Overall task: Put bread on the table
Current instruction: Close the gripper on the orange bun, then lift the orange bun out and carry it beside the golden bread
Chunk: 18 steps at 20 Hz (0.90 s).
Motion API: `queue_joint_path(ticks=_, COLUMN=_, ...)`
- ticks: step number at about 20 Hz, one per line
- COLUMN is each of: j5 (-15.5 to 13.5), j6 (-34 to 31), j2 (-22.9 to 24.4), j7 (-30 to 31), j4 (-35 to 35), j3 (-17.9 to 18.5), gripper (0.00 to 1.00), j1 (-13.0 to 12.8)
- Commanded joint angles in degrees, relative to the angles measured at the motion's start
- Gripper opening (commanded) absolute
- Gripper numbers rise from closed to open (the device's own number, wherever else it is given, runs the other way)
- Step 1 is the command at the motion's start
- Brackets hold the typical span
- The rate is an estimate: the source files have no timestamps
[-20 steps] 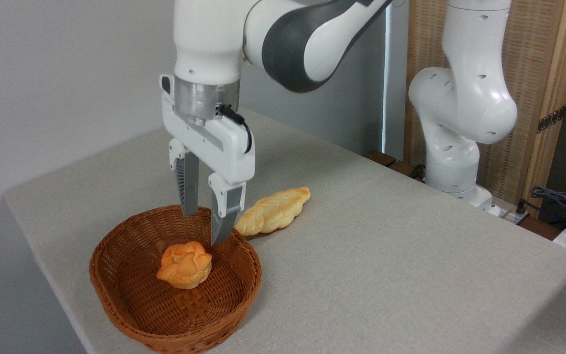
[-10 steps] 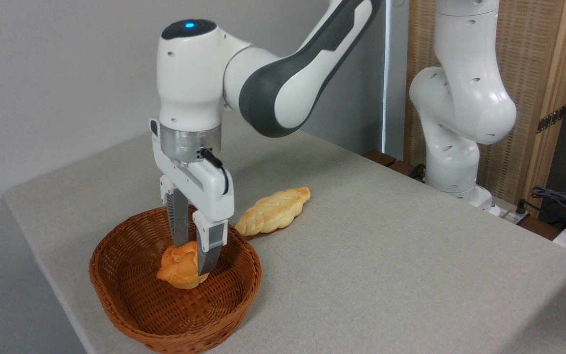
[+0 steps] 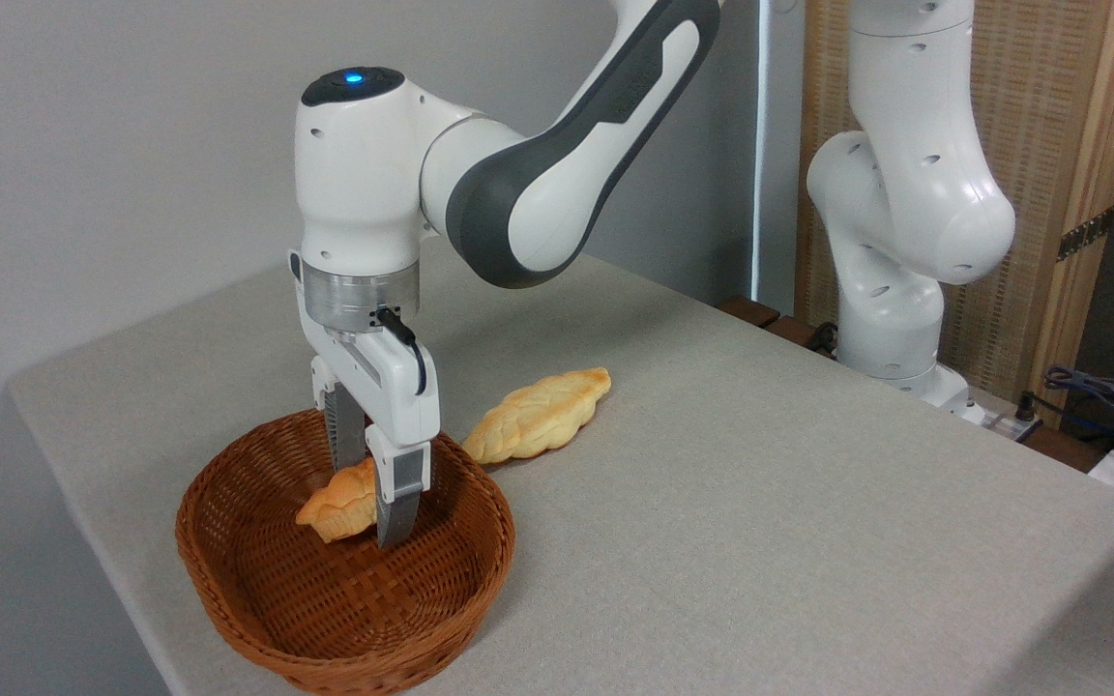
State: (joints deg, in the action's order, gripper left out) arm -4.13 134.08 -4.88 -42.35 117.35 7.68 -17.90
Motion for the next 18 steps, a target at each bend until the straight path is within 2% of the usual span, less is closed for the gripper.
queue_joint_path(ticks=1, j5=1.76, j6=0.48, j2=-0.57, j7=-0.19, j4=-0.54, j3=0.14, gripper=0.61, j1=-0.12)
queue_joint_path(ticks=2, j5=1.76, j6=0.48, j2=-0.57, j7=-0.19, j4=-0.54, j3=0.14, gripper=0.52, j1=-0.12)
queue_joint_path(ticks=3, j5=1.76, j6=0.48, j2=-0.57, j7=-0.19, j4=-0.63, j3=0.14, gripper=0.5, j1=-0.12)
queue_joint_path(ticks=12, j5=1.67, j6=0.48, j2=-0.65, j7=-0.19, j4=-0.63, j3=0.14, gripper=0.52, j1=-0.12)
queue_joint_path(ticks=18, j5=0.88, j6=-0.05, j2=1.54, j7=3.05, j4=-1.33, j3=0.75, gripper=0.55, j1=0.41)
